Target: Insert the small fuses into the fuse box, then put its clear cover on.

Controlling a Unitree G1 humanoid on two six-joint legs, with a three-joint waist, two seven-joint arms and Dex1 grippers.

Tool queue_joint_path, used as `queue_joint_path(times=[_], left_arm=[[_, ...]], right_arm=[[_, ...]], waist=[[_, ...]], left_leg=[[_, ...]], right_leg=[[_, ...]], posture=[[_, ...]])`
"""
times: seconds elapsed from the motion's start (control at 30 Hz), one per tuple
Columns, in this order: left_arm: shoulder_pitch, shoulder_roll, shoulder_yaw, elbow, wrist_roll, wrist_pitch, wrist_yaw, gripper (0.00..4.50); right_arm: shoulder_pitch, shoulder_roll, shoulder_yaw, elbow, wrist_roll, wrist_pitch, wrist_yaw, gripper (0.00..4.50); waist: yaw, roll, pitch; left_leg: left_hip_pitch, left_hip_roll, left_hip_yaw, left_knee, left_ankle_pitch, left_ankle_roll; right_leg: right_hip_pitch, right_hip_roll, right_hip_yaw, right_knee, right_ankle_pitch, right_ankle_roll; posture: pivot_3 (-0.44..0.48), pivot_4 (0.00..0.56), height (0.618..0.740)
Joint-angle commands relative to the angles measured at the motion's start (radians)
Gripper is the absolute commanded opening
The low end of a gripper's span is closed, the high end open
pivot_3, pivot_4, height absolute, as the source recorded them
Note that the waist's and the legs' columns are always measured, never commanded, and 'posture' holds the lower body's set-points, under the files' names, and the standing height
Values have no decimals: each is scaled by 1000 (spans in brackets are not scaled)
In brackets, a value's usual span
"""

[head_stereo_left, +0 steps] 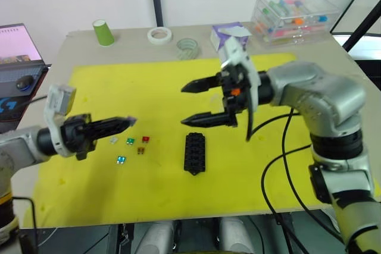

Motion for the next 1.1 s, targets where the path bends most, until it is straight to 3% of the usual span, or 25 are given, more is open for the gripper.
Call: queue_joint_path(times=[0.03,0.17,0.27,0.4,0.83,0.93,1.0,1.1], left_arm=[[-73,-39,-82,-69,-7,-79,43,12],[-161,-91,-174,-83,3,-142,67,12],[-209,-118,-216,-76,-13,-166,81,0],[-228,-135,-250,-72,-23,-185,87,0],[-235,-146,-277,-48,-31,-228,81,0],[-232,-144,-278,-48,-32,-230,80,0],[-232,-143,-277,-49,-36,-229,82,0],[-230,-144,-279,-50,-36,-228,82,0]], right_arm=[[-49,-40,-60,-9,102,139,-19,4500],[-71,-49,-111,8,179,243,-64,4500],[-78,-39,-145,8,228,297,-105,3939],[-93,-21,-174,14,274,346,-164,2625],[-118,40,-243,55,394,446,-297,2625],[-119,45,-248,62,413,450,-318,2131],[-121,46,-248,65,424,452,-330,1547],[-121,47,-247,69,441,452,-345,1547]], waist=[[1,0,0],[1,0,0],[0,0,0],[-1,0,0],[-1,0,0],[0,0,0],[0,0,0],[-1,0,0]], left_leg=[[0,0,0,0,0,0],[-1,0,1,0,0,0],[-1,0,1,0,0,0],[-1,1,2,0,0,0],[-2,1,2,1,0,0],[-2,1,2,1,0,0],[-2,0,2,1,0,0],[-2,1,2,1,0,0]], right_leg=[[0,0,0,0,0,0],[1,0,0,-4,0,0],[2,0,0,-5,0,0],[1,0,0,-6,0,0],[1,0,-1,-6,0,0],[1,0,-1,-6,0,0],[1,0,-1,-6,0,0],[1,0,-1,-6,0,0]], posture=[[0,150,740],[0,150,740],[0,150,740],[0,150,740],[0,150,740],[0,150,740],[0,150,740],[0,150,740]])
